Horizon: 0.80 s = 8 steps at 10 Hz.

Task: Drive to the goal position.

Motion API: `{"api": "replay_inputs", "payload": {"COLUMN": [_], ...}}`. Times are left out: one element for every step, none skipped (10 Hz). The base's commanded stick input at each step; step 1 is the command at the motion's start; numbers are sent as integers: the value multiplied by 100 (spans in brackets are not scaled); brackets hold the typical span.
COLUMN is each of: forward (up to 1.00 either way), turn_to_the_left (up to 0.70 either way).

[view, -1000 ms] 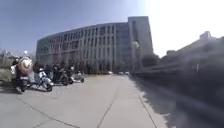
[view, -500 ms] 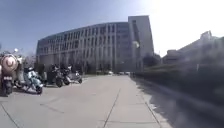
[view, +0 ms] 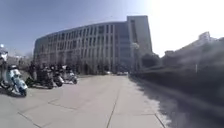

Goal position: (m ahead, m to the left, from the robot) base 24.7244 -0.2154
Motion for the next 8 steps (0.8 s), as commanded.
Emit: {"api": "replay_inputs", "payload": {"forward": [100,100,100,100,100,100,100,100], "turn_to_the_left": [3,3,3,3,3,3,3,3]}}
